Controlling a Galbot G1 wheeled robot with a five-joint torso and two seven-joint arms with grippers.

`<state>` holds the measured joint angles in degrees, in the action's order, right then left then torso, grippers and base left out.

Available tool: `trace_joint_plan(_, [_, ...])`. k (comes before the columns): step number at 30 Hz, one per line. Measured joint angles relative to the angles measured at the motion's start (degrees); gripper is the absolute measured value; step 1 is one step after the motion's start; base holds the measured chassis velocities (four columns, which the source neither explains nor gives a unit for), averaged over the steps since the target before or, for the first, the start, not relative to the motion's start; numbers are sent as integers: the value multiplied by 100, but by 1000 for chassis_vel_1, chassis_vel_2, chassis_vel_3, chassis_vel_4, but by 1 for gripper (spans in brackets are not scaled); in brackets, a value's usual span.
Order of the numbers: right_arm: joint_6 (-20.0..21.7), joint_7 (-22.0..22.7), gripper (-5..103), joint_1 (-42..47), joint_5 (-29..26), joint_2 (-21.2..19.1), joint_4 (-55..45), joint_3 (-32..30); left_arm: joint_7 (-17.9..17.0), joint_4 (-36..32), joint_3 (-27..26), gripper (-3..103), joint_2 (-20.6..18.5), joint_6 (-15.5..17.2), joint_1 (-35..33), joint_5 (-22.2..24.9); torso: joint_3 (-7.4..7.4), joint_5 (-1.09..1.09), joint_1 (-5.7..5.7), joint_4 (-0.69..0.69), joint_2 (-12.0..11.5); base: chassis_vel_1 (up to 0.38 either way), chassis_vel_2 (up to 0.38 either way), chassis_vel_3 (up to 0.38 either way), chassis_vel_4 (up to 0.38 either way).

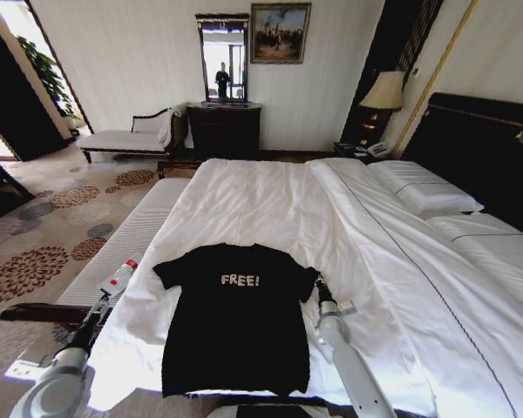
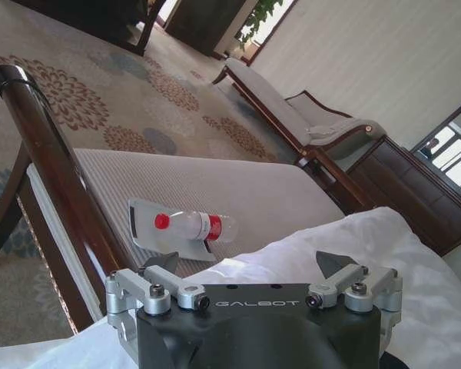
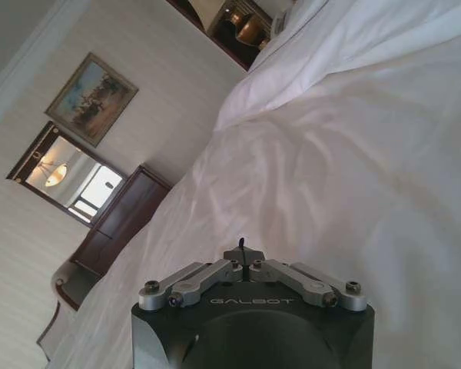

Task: Fold the clothes on the bed.

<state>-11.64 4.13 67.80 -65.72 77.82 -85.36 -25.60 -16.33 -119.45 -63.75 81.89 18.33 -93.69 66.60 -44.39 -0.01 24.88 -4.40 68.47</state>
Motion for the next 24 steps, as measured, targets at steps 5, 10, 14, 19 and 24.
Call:
trace_joint_plan(5, [48, -54, 0, 87, 189, 53, -475, 223, -22, 18, 54, 100, 62, 14, 36, -56, 1, -1, -1, 3, 1, 0, 0, 0, 0])
trace_joint_plan(10, [63, -87, 0, -242, 399, 192, -81, 428, -21, 63, 122, 100, 129, 11, -1, -155, 0, 1, 1, 4, 0, 0, 0, 0, 0])
trace_joint_plan(14, [99, -182, 0, -382, 361, 239, -16, 615, -17, 129, 103, 100, 131, 1, -14, -162, 0, 0, 1, 1, -1, 0, 0, 0, 0])
trace_joint_plan(19, [165, -338, 0, -642, 286, 369, 40, 1038, -17, 231, 111, 100, 154, -8, 12, -196, 0, 0, 0, 3, 0, 0, 0, 0, 0])
trace_joint_plan(24, [176, -337, 0, -875, 320, 549, 257, 1346, -20, 281, 171, 100, 204, -4, 89, -258, 0, -1, 1, 3, 0, 0, 0, 0, 0])
